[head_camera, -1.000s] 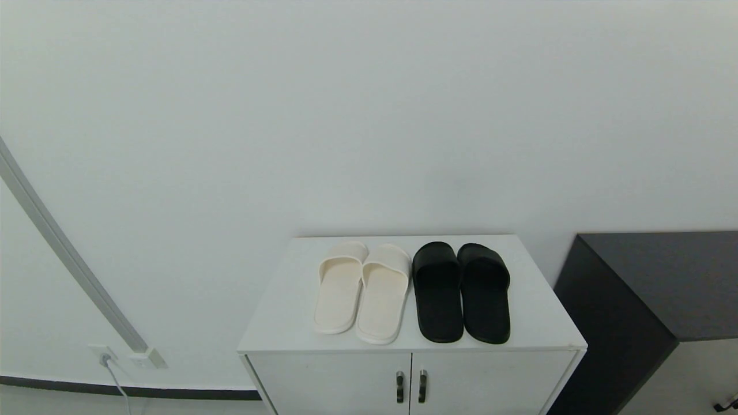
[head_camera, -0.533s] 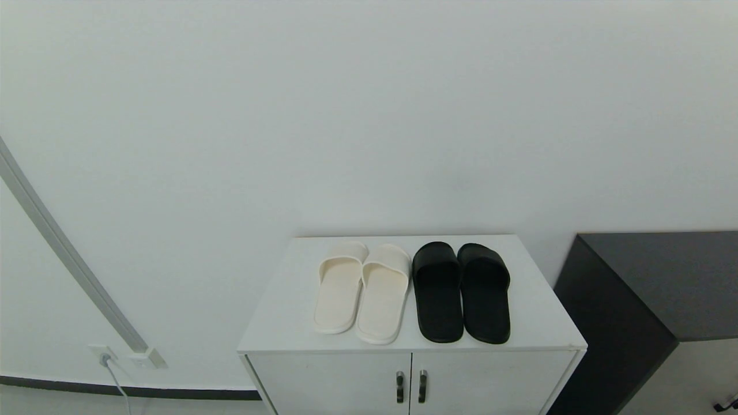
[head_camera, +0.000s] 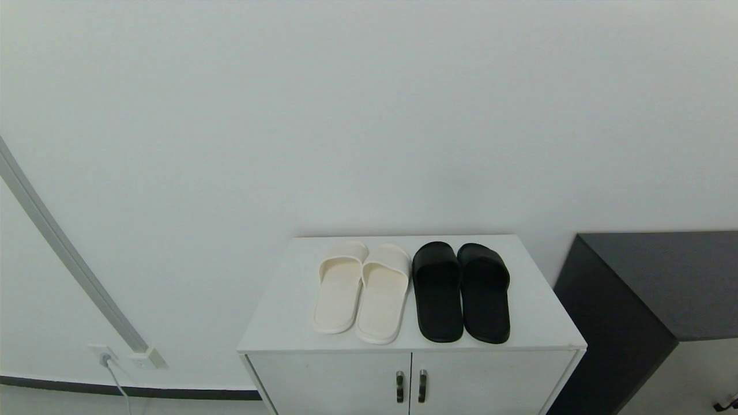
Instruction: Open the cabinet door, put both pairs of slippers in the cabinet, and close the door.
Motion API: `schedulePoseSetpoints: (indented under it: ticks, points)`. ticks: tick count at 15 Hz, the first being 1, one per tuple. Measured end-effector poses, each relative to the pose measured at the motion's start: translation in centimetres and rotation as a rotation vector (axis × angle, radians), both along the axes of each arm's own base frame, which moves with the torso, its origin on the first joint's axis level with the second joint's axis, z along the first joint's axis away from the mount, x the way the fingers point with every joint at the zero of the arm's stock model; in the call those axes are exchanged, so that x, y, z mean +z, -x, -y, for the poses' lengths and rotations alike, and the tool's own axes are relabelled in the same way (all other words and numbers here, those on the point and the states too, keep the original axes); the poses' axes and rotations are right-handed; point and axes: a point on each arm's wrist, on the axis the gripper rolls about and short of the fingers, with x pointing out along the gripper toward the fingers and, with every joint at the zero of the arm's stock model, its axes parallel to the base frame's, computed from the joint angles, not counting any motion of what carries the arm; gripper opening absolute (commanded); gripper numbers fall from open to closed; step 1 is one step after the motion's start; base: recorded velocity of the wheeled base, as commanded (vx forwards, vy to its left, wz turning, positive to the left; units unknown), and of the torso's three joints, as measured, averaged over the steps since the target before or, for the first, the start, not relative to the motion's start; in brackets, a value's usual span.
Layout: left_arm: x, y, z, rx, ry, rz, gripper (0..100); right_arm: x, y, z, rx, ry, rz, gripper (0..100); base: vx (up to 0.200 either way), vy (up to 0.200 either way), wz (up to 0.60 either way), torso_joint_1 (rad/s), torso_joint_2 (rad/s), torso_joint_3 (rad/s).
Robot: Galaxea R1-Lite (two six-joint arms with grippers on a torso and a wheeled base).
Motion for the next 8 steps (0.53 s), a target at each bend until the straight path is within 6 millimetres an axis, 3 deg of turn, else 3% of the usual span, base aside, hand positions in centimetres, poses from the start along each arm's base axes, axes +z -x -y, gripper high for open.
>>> schedulePoseSetpoints:
  ticks: [8]
  points:
    - [0.0, 0.0, 0.0, -0.001, 0.001, 0.000, 0, 3.3, -8.6, -2.1, 0.161, -0.037, -0.156, 100, 0.000, 0.000, 0.00, 0.000, 0.00, 0.000]
